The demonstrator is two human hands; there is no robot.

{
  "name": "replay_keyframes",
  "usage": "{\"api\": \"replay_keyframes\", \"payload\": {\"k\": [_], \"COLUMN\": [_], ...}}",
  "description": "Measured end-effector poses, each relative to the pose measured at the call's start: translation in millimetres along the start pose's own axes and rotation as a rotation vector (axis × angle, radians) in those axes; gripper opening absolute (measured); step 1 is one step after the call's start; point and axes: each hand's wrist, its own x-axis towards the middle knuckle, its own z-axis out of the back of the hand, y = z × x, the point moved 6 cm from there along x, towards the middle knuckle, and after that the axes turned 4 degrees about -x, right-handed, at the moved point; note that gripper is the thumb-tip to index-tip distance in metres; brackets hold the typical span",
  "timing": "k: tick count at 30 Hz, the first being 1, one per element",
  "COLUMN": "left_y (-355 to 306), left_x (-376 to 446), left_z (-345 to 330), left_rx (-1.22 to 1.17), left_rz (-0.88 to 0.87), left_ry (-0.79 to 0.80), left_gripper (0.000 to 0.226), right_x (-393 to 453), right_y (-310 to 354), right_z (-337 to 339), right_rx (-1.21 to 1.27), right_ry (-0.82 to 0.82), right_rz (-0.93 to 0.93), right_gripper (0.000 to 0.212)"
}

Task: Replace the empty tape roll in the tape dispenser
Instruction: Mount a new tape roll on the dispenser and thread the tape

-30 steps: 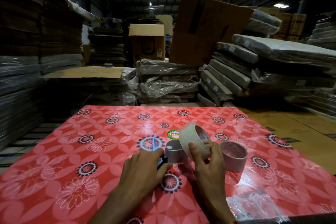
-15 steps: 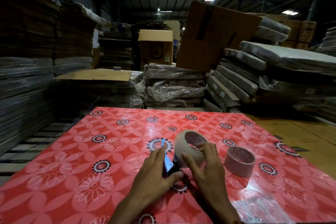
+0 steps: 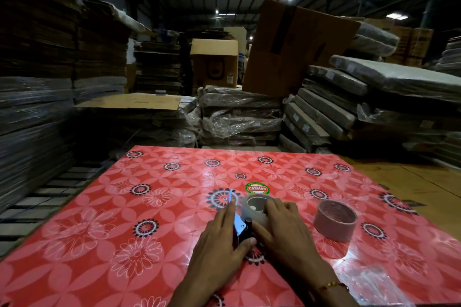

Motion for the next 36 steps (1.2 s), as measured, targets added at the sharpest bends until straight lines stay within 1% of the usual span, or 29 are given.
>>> {"api": "replay_keyframes", "payload": {"k": [3, 5, 7, 9, 11, 15, 18, 25, 30, 33, 36], "left_y": [0, 0, 0, 0, 0, 0, 1, -2, -4, -2, 2], "left_x": [-3, -4, -4, -3, -3, -3, -4, -4, -4, -3, -2], "left_z": [2, 3, 3, 2, 2, 3, 3, 4, 4, 3, 6], "left_rx": [-0.019, -0.021, -0.020, -0.010, -0.004, -0.013, -0.023, -0.014, -0.022, -0.047, -0.104], "left_rz": [-0.014, -0.017, -0.020, -0.029, -0.028, -0.017, -0.009, -0.007, -0.003, 0.006, 0.027], "left_ry": [-0.013, -0.017, -0.016, -0.015, -0.007, 0.004, 0.013, 0.031, 0.038, 0.037, -0.006], "left_gripper": [0.087, 0.086, 0.086, 0.086, 0.085, 0.084, 0.084, 0.086, 0.085, 0.084, 0.079], "right_x": [-1, -3, -2, 7, 23, 58, 71, 84, 87, 87, 87], "right_y": [1, 0, -1, 0, 5, 20, 25, 33, 39, 40, 37], "right_z": [3, 5, 15, 30, 39, 27, 15, 5, 1, 1, 2], "right_rx": [-0.032, -0.022, 0.051, 0.094, 0.095, 0.018, -0.046, -0.104, -0.149, -0.105, -0.020], "right_ry": [0.053, 0.097, 0.058, -0.031, -0.044, 0.138, 0.218, 0.310, 0.336, 0.336, 0.318], "right_rz": [0.019, 0.075, 0.139, 0.193, 0.237, 0.300, 0.271, 0.218, 0.181, 0.148, 0.115], "right_gripper": [0.039, 0.043, 0.044, 0.039, 0.032, 0.025, 0.023, 0.026, 0.024, 0.023, 0.018]}}
